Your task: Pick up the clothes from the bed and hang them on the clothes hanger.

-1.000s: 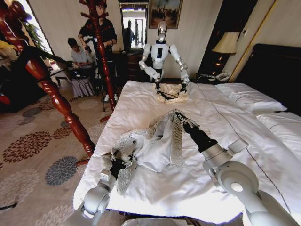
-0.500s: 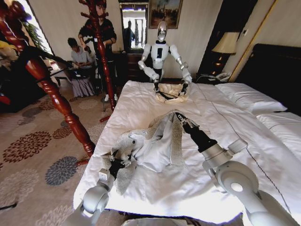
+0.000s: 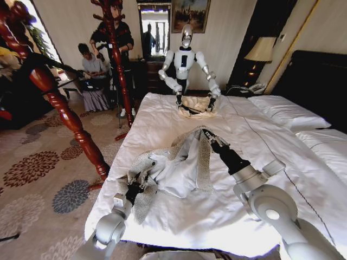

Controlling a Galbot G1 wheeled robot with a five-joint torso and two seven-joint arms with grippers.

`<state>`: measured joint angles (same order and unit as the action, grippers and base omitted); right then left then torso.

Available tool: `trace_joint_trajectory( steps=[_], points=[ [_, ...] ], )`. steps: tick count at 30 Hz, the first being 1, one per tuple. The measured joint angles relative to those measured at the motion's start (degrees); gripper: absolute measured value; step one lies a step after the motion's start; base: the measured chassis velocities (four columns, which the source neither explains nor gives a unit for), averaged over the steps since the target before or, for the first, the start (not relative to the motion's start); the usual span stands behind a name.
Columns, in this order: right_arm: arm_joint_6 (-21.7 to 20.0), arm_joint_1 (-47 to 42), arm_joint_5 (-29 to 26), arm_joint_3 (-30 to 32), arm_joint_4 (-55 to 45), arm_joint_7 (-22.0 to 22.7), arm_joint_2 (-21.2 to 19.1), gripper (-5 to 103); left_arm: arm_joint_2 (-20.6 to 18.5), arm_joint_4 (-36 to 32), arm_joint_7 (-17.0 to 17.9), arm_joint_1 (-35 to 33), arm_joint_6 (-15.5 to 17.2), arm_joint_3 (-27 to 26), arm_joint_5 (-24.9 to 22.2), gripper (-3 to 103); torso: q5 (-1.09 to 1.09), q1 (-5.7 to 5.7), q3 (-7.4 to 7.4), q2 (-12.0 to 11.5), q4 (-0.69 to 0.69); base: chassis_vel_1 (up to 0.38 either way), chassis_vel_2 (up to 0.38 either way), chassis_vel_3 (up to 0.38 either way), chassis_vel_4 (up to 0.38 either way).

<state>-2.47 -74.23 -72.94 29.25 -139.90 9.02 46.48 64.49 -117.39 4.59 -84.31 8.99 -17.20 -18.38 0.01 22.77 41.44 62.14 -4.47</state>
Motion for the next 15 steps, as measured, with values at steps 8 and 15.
trace_joint_trajectory(
  steps=[8, 15],
  points=[
    [0.2, 0.4, -0.1, 0.3, 0.3, 0.0, -0.1, 2, -1.3, -3.9, -2.1, -0.7, -1.6, -2.3, -2.0, 8, 0.0, 0.0, 0.0, 0.0, 0.0, 0.0, 0.0, 0.0, 0.0],
    [1.6, 3.2, -4.2, 3.3, 0.7, 0.9, -1.6, 2, -6.8, -16.5, -5.5, -0.6, -2.9, -11.9, -15.9, 1, 0.0, 0.0, 0.0, 0.0, 0.0, 0.0, 0.0, 0.0, 0.0]
  ],
)
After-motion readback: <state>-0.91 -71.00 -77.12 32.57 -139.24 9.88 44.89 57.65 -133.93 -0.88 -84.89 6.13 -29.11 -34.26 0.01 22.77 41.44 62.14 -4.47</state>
